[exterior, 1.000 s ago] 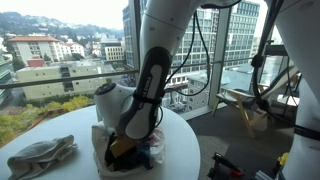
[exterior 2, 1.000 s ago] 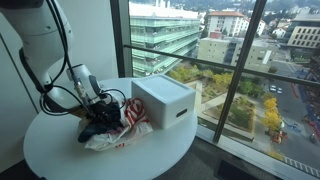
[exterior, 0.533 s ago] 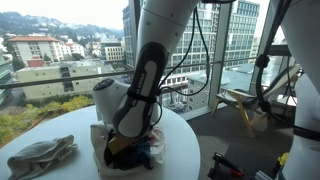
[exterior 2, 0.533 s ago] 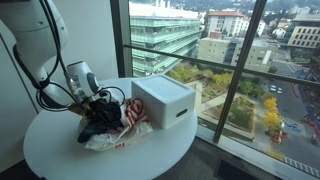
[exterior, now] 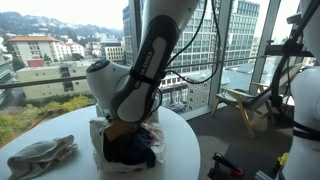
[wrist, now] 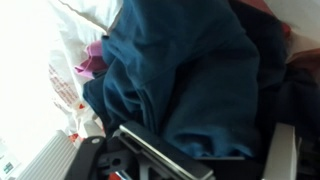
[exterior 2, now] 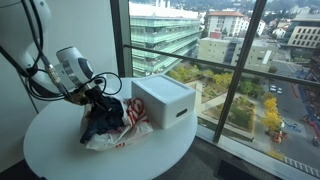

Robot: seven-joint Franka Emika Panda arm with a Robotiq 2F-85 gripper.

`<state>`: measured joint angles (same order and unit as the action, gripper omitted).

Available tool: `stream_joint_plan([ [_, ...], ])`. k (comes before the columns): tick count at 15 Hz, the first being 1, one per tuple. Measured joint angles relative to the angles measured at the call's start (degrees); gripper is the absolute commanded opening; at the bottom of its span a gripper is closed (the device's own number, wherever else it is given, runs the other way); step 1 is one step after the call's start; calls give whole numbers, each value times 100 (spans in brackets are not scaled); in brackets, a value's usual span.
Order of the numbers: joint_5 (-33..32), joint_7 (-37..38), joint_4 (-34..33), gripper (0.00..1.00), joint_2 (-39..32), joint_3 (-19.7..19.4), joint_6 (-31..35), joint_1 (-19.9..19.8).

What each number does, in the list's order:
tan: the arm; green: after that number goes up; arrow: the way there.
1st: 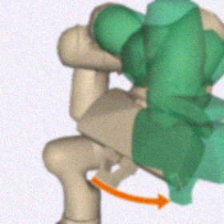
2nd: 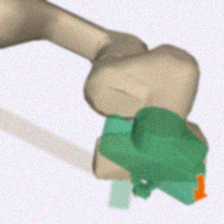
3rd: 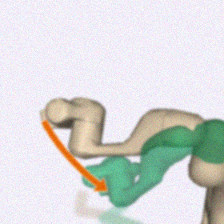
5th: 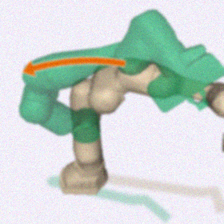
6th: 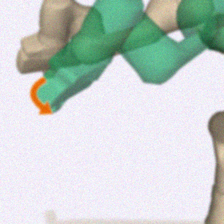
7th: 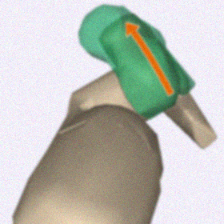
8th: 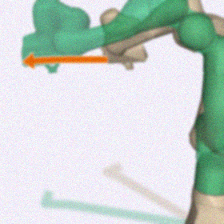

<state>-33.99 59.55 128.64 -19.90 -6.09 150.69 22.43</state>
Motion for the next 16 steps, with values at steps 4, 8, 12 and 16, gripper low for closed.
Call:
stream_joint_plan([
  [4,-289,252,174,100,397,12,-135,-34],
  [8,-754,558,305,100,781,121,-812,-85],
  [12,-890,648,414,100,1211,538,-1714,-247],
  [16,-662,579,596,100,1627,929,-1739,-527],
])
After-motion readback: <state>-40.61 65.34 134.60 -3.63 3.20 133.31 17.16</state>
